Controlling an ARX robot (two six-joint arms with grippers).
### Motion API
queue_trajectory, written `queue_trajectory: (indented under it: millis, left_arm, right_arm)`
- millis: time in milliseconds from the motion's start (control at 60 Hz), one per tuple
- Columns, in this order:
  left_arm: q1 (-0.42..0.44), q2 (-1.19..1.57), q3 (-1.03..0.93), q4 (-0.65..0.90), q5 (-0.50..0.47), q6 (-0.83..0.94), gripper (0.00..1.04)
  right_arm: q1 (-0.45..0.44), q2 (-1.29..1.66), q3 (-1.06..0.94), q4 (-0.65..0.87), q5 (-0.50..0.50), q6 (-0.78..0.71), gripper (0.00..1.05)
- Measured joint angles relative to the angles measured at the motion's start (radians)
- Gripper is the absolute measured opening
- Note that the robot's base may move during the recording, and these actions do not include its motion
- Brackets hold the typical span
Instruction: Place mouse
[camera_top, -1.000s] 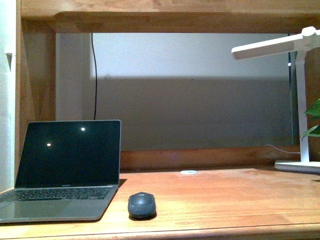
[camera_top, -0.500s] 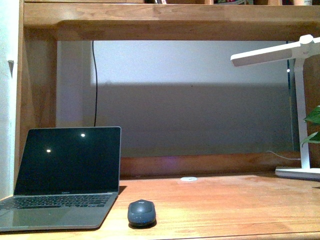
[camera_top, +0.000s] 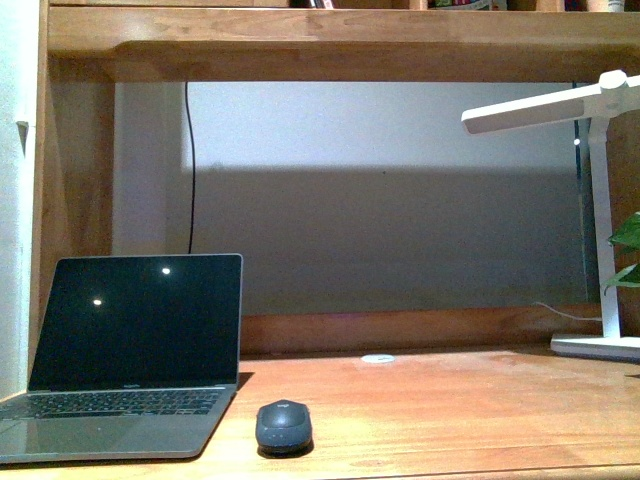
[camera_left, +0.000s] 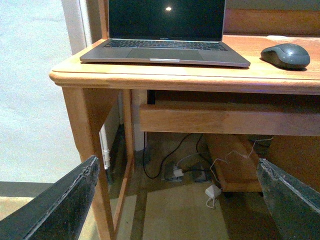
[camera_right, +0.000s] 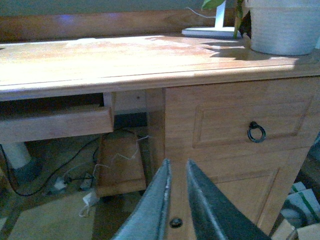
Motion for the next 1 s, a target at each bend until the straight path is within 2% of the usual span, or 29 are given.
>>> queue_trajectory:
  millis: [50,450,717,800,1000]
  left_arm:
    - [0.000,0.000,0.000,0.000,0.000,0.000,0.97]
    - [0.000,0.000,0.000,0.000,0.000,0.000,0.97]
    - [0.000,0.000,0.000,0.000,0.000,0.000,0.97]
    - [0.000,0.000,0.000,0.000,0.000,0.000,0.97]
    - [0.000,0.000,0.000,0.000,0.000,0.000,0.97]
  right_arm:
    - [0.000,0.000,0.000,0.000,0.001,-0.006,0.02]
    - [0.000,0.000,0.000,0.000,0.002,-0.008,0.03]
    - [0.000,0.000,0.000,0.000,0.002,-0.010,0.48]
    - [0.000,0.000,0.000,0.000,0.002,-0.010,0.67]
    - [0.000,0.000,0.000,0.000,0.002,-0.010,0.99]
